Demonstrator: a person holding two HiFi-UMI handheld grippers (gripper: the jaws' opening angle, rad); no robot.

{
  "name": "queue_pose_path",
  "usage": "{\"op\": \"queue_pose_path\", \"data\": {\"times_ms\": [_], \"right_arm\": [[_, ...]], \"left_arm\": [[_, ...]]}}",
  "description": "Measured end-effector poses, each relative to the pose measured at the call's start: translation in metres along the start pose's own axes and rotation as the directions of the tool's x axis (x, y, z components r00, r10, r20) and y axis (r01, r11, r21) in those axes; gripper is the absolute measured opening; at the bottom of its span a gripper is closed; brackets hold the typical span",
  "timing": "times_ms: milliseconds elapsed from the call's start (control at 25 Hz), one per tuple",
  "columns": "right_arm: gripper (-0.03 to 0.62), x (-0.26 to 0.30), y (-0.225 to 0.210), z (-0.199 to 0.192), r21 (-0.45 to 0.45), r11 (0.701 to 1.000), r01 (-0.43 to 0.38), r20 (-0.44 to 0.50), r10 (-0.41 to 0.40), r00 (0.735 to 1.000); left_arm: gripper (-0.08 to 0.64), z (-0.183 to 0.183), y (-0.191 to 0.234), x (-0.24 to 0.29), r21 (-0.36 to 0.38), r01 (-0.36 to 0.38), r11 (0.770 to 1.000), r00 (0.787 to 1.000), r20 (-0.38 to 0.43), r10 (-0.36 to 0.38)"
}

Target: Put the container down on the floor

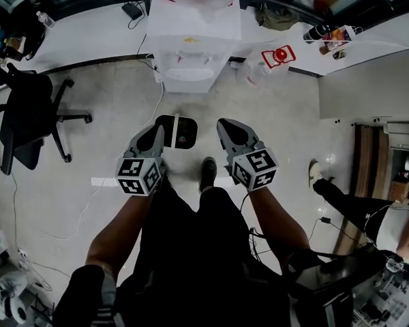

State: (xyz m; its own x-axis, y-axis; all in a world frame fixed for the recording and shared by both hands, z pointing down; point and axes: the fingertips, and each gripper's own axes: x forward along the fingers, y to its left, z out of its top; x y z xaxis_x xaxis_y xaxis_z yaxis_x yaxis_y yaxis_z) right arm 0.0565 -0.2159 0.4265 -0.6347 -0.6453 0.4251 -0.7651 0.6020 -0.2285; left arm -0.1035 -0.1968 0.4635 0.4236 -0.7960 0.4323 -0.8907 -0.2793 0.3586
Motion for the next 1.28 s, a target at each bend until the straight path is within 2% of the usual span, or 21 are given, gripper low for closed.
{"op": "queue_pose_path", "data": {"times_ms": [520, 720, 920, 1120, 1280], "right_arm": [[0.009, -0.032, 0.029, 0.074, -0.037, 0.999, 0.025, 0.087, -0.022, 0.996], [0.009, -0.043, 0.04, 0.088, -0.025, 0.999, 0.02, 0.11, -0.017, 0.994], [0.008, -0.053, 0.032, 0.1, -0.006, 0.996, 0.091, 0.123, -0.09, 0.988], [0.008, -0.064, 0.033, 0.115, -0.006, 0.997, 0.078, 0.167, -0.076, 0.983], [0.008, -0.071, 0.037, 0.118, -0.017, 0.997, 0.072, 0.191, -0.067, 0.979]], "left_arm": [[0.011, 0.071, -0.034, -0.047, 0.085, 0.085, 0.993, 0.994, 0.062, -0.09], [0.011, 0.085, -0.044, -0.059, 0.103, 0.094, 0.99, 0.993, 0.06, -0.1], [0.011, 0.098, -0.058, -0.067, 0.161, 0.11, 0.981, 0.989, 0.08, -0.124], [0.011, 0.107, -0.069, -0.069, 0.188, 0.125, 0.974, 0.985, 0.092, -0.144], [0.011, 0.112, -0.071, -0.074, 0.175, 0.117, 0.978, 0.986, 0.098, -0.136]]}}
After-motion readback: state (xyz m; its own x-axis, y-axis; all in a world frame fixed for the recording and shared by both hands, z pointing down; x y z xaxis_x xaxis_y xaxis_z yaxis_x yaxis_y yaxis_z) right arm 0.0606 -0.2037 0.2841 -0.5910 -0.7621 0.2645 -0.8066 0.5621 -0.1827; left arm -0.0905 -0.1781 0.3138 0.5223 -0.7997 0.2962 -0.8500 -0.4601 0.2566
